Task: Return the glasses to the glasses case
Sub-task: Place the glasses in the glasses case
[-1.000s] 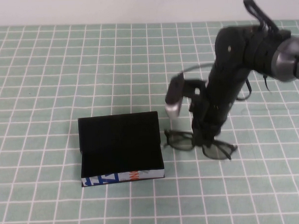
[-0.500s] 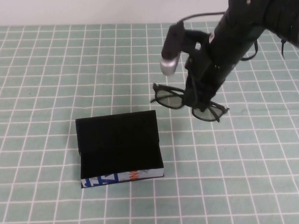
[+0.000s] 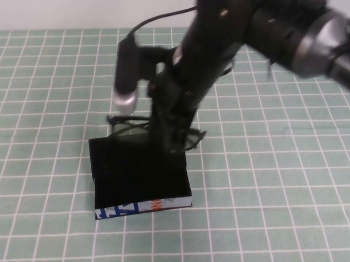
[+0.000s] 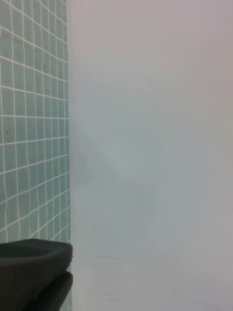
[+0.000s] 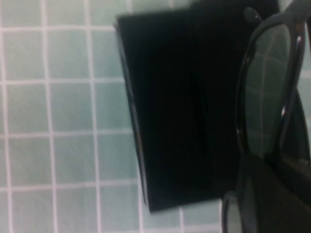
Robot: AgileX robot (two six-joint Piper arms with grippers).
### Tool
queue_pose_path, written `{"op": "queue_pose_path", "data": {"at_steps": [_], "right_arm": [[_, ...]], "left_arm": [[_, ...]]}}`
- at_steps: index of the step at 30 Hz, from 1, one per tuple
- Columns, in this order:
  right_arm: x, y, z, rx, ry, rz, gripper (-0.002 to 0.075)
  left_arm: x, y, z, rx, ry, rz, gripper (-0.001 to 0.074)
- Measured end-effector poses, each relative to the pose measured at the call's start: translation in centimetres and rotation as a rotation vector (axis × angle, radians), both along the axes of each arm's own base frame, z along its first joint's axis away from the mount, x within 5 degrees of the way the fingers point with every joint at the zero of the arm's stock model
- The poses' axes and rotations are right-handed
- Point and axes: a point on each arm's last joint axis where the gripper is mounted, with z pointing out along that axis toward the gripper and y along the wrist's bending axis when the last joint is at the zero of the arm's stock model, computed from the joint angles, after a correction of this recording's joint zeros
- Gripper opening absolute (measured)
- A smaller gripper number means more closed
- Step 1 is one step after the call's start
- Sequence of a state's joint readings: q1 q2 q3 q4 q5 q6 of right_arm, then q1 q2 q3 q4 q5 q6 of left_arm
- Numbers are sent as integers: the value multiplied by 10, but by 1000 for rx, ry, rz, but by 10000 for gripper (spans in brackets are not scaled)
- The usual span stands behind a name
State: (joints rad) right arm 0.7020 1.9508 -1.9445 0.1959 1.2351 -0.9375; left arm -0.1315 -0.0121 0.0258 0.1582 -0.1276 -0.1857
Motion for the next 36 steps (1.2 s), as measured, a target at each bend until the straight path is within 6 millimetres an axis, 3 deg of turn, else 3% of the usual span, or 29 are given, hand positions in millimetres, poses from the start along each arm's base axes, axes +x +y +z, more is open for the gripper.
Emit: {"op": "queue_pose_path", "data": {"at_steps": [3, 7, 10, 15, 30, 36], "right_arm": [[-6, 18, -9, -12, 6, 48, 3], [-8, 36, -36, -53, 45, 90, 3], [-5, 44, -58, -87, 78, 101, 3], [-1, 48, -76, -118, 105, 105, 3], [1, 50, -86, -138, 110, 108, 4], [2, 50, -86, -138, 108, 108, 40]], "left_arm": [[0, 0, 0, -7, 1, -1, -2], [0, 0, 0, -8, 1, -2, -2], [0, 0, 0, -10, 2, -2, -2], [0, 0, 0, -10, 2, -2, -2], [0, 0, 0, -10, 4, -2, -2], [0, 0, 0, -10, 4, -2, -2]]}}
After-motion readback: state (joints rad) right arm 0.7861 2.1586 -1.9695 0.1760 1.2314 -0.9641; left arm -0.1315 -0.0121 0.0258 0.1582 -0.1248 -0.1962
